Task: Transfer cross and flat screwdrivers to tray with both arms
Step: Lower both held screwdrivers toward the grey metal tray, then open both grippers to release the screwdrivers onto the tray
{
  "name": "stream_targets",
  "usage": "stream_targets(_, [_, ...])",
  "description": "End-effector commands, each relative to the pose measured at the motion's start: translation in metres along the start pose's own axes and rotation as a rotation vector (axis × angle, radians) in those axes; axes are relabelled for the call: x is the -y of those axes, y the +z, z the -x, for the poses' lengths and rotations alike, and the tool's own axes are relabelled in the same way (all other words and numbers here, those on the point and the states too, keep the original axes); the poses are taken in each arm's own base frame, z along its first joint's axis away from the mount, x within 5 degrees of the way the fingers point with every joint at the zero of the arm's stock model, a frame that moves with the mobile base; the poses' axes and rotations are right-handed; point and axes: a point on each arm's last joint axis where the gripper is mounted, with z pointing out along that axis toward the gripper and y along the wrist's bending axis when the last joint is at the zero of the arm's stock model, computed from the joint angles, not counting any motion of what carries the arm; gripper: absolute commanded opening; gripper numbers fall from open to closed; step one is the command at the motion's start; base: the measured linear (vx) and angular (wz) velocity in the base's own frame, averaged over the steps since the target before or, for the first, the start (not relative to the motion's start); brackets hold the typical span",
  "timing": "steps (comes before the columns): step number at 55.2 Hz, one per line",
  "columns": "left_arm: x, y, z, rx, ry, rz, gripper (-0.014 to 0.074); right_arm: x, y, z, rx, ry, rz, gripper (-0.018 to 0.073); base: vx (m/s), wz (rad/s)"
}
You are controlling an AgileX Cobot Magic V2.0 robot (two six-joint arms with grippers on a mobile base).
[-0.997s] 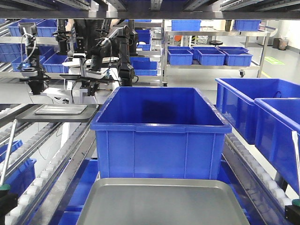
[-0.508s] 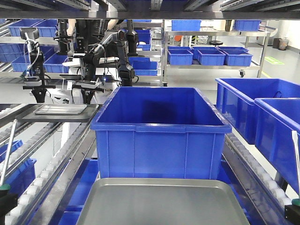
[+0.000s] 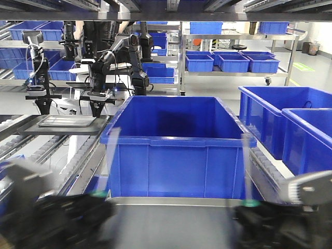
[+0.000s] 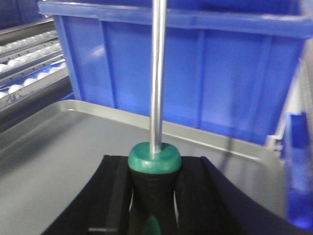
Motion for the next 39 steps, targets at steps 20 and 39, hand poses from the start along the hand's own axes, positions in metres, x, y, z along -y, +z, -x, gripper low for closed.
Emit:
stream_targets(20, [0.011,0.047,0.01,-0.12,-0.241,-0.009,0.0148,0.001,0.023,0.01,0.015,0.141,-0.031,0.0186,0.0,0.0])
stream_targets(39, [0.011,0.046,0.009,-0.131,-0.247,-0.008,0.0591,-0.002,0.03,0.02,-0.079,0.147,0.007,0.0531,0.0,0.0])
